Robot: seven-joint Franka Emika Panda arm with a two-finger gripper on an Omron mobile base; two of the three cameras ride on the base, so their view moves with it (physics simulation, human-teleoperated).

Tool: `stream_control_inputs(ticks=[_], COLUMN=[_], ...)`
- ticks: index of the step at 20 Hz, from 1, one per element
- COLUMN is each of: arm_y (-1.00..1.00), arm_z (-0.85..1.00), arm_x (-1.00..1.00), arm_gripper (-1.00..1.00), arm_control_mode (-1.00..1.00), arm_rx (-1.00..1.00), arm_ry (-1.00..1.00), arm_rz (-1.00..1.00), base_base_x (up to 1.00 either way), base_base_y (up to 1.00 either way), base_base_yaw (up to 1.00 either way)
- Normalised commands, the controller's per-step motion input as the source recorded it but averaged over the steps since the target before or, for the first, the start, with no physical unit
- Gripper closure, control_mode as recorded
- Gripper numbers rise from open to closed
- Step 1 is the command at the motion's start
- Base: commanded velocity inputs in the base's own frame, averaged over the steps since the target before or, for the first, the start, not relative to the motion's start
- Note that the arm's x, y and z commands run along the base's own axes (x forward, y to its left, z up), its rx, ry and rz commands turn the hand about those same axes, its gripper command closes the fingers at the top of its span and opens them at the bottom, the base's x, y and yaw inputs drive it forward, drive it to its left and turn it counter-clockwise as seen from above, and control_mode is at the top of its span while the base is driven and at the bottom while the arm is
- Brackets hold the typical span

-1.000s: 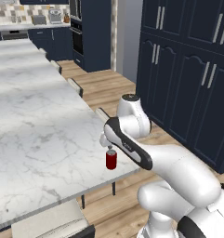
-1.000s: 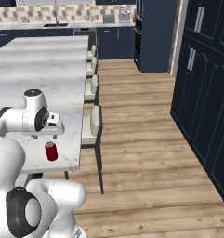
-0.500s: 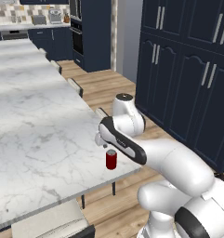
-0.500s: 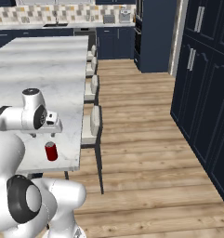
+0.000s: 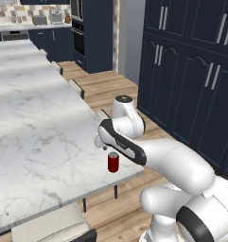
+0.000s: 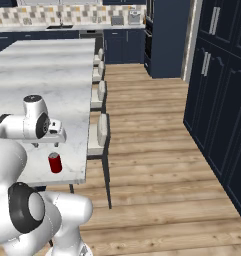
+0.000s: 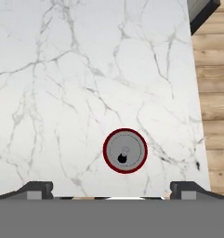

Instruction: Four empty soda cans are scattered around the kitchen. Gather all the cans and cluster them next to the stove for recycling.

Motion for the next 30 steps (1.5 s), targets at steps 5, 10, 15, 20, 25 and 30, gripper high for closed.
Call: stream_control_inputs(ticks=[5, 10, 15, 20, 25, 30], arm_y=[0.0, 0.0, 0.01, 0.0, -0.01, -0.07], arm_z=[-0.1, -0.07, -0.07, -0.07, 0.0, -0.06], arm_x=[0.01, 0.0, 0.0, 0.0, 0.0, -0.01], arm_gripper=[-1.0, -1.0, -1.0, -1.0, -1.0, -1.0], arm_control_mode=[-1.0, -1.0, -1.0, -1.0, -1.0, -1.0], arm_rx=[0.0, 0.0, 0.0, 0.0, 0.0, 0.0], arm_ry=[-0.04, -0.04, -0.05, -0.02, 0.0, 0.02], arm_rz=[0.0, 0.0, 0.0, 0.0, 0.0, 0.0], base_base_x=[0.0, 0.0, 0.0, 0.0, 0.0, 0.0], base_base_y=[0.0, 0.0, 0.0, 0.0, 0.0, 0.0], base_base_yaw=[0.0, 0.0, 0.0, 0.0, 0.0, 0.0])
